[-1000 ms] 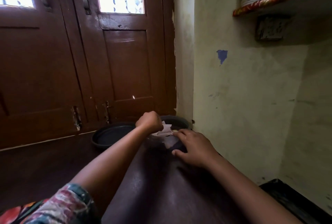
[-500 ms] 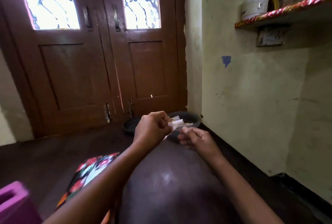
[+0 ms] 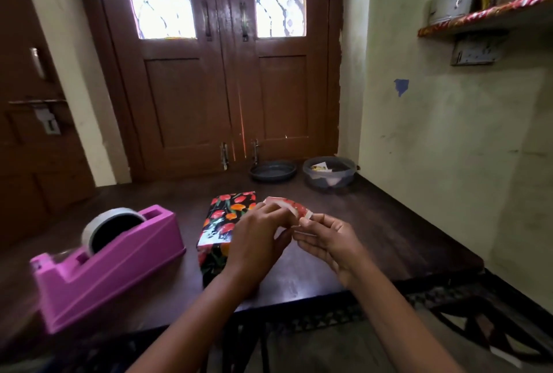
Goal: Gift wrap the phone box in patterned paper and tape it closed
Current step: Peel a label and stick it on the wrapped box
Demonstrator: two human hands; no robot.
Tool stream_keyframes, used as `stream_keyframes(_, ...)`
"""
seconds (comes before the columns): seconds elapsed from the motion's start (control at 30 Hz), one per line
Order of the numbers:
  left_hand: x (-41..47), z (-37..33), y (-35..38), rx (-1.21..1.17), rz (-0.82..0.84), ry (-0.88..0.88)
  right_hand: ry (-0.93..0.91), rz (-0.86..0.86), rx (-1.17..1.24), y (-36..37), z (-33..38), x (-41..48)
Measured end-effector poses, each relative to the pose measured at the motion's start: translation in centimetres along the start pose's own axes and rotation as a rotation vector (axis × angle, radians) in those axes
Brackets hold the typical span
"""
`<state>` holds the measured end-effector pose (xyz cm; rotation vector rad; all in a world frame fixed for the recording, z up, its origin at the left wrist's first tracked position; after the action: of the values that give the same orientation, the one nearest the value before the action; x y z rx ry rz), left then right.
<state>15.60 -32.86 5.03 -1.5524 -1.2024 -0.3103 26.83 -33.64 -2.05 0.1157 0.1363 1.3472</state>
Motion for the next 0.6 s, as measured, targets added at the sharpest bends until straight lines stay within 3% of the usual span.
stream_keyframes(0.2,-1.7,1.9,-0.7,-0.318,-0.035,-0.168,-0.003,0.010,0.069,0.8,-0.9,-0.7)
stream_keyframes(0.6,-2.1,2.0,-0.9,-0.301,-0.061,-0.154,0.002,-0.010,0.066,0.7,-1.9,-0.2)
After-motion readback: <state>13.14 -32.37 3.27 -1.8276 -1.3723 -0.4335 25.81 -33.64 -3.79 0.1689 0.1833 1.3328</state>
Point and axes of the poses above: each hand's wrist, its own x-axis towards the middle knuckle, its own y-axis out of the palm, z = x × y, the point moved 10 cm from there along x, towards the middle knuckle, and after that the axes turned 10 degrees about -x, right-handed, at the moved point
